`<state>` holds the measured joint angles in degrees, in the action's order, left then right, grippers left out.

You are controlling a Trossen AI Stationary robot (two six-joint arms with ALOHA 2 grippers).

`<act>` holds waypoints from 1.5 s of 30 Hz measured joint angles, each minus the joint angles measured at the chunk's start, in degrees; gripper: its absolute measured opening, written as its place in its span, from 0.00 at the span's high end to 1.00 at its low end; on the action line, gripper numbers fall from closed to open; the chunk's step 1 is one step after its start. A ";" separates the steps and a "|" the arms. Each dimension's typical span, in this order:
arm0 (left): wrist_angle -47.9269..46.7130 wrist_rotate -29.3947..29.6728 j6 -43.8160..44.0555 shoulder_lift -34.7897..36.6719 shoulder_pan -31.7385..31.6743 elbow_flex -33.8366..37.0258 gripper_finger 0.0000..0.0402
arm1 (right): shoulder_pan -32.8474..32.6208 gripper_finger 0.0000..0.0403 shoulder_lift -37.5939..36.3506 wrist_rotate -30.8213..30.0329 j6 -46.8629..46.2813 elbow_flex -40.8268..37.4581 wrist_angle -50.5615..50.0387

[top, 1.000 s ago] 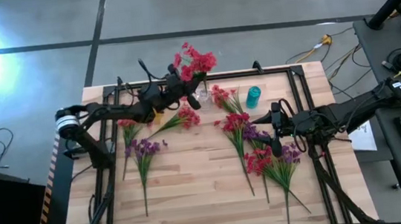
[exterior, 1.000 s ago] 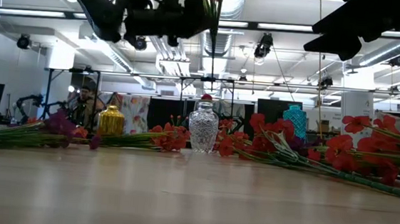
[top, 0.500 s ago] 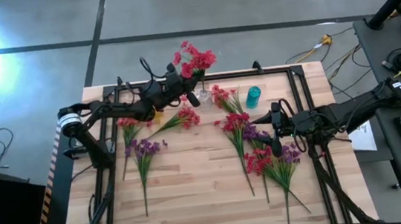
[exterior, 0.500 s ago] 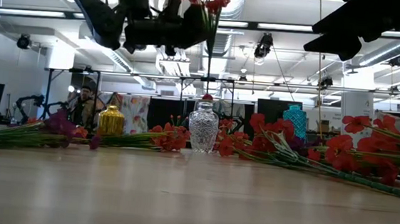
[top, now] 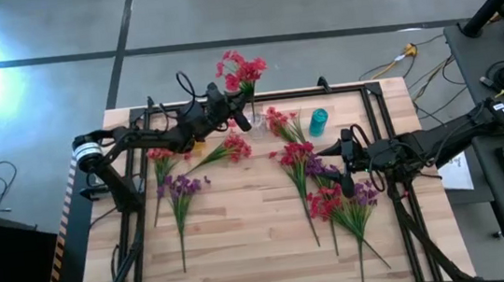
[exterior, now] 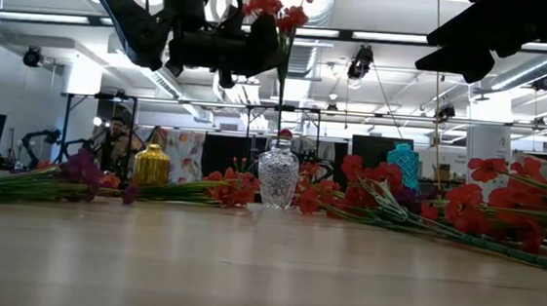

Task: Sort flowers into vase by color
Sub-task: Put the red flowers into the transparent vase

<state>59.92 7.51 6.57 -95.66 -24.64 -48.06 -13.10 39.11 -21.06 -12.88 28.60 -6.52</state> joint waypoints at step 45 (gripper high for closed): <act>-53.40 -3.63 6.03 16.04 0.35 -0.23 0.30 | 0.02 0.28 0.00 0.00 0.44 0.00 0.01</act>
<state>6.53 3.88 12.59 -79.61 -24.29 -48.29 -13.08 39.11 -21.06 -12.45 28.60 -6.51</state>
